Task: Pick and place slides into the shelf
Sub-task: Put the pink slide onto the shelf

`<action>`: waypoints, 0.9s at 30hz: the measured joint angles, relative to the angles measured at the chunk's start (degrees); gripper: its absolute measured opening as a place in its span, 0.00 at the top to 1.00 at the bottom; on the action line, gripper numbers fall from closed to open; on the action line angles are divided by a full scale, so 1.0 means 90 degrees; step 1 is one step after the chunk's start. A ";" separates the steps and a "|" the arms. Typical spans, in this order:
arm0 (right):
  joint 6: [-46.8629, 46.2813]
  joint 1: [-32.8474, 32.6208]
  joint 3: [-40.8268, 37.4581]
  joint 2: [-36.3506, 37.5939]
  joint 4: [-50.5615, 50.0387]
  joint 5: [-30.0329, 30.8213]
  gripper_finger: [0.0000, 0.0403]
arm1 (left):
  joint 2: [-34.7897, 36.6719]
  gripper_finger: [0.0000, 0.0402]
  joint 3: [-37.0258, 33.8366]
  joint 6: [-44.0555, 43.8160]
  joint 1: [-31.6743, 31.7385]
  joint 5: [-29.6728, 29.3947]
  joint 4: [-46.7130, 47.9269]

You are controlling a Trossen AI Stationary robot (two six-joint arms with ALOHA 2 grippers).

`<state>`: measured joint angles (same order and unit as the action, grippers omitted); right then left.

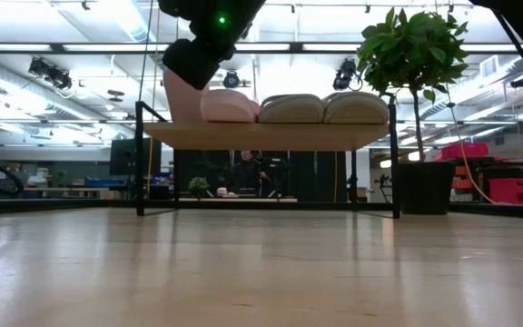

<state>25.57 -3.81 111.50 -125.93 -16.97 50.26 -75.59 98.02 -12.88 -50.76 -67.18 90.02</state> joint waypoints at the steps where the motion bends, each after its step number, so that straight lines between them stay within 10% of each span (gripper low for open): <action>1: -0.0092 0.0001 0.0000 0.0000 -0.0107 -0.0057 0.82 | 0.0000 0.85 0.0000 -0.0002 0.0000 0.0000 0.0000; 27: 0.0642 0.0090 -0.0066 -0.0022 -0.0272 0.0111 0.82 | 0.0000 0.83 0.0000 -0.0170 0.0000 0.0112 0.0000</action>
<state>31.35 -3.01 110.91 -126.13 -19.42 51.26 -75.59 98.02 -14.41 -50.76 -66.17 90.02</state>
